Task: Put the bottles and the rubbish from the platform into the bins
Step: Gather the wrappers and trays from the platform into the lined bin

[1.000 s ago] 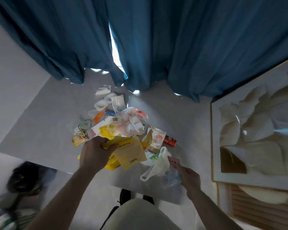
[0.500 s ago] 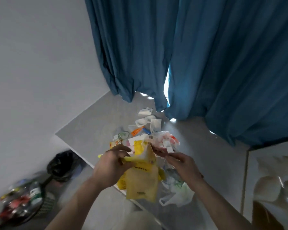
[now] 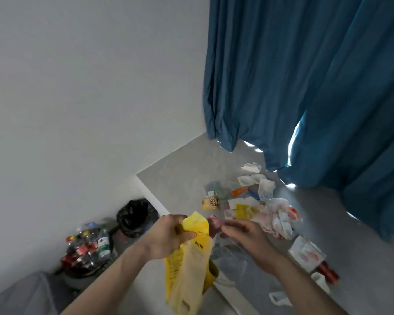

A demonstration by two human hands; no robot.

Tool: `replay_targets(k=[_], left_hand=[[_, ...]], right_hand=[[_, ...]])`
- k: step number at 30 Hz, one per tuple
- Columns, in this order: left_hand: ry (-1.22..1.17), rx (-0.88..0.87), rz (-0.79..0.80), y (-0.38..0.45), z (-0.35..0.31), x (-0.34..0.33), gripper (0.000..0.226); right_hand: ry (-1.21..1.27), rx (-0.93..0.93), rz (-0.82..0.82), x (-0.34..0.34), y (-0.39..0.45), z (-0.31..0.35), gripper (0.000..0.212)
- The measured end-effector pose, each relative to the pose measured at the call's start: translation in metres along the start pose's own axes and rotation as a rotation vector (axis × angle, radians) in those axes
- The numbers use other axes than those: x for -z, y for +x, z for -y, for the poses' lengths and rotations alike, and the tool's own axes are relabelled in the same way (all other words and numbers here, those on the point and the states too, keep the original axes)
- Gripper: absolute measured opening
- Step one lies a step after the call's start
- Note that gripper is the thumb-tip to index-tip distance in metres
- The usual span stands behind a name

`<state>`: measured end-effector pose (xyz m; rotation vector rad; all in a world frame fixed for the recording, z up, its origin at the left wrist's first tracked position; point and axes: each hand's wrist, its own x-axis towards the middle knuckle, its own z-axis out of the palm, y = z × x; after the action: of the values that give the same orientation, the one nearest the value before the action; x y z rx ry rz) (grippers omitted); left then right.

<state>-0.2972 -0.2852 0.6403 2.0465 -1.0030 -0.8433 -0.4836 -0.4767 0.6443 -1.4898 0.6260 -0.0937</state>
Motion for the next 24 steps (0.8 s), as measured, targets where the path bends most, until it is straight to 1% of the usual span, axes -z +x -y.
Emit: replay_targets(k=[2,6,10,15,17,18,21,24], left_hand=[[-0.08,0.009,0.004,-0.014,0.022,0.02,0.017],[-0.187,0.018,-0.032,-0.031,0.054,0.056,0.016],[-0.204,0.014,-0.109,-0.038,0.072,0.09,0.014],[-0.171,0.106,-0.299,-0.032,0.11,0.131,0.018],[-0.176,0.166,-0.407,-0.028,0.128,0.147,0.015],[-0.171,0.205,-0.473,-0.026,0.137,0.154,0.017],[-0.132,0.322,-0.642,-0.017,0.164,0.178,0.018],[-0.115,0.394,-0.739,-0.008,0.189,0.202,0.017]], right_hand=[[0.066,-0.006,-0.003,-0.03,0.005,0.003,0.019],[0.091,-0.018,-0.012,-0.076,0.019,0.01,0.022],[0.151,0.005,-0.121,-0.102,0.042,0.016,0.022],[0.033,0.04,-0.243,-0.11,0.084,0.018,0.013],[-0.033,0.047,-0.281,-0.114,0.107,0.015,0.012],[-0.067,0.049,-0.296,-0.117,0.119,0.014,0.012],[-0.106,0.034,-0.305,-0.13,0.162,0.008,0.008],[-0.156,0.015,-0.268,-0.149,0.211,0.002,0.009]])
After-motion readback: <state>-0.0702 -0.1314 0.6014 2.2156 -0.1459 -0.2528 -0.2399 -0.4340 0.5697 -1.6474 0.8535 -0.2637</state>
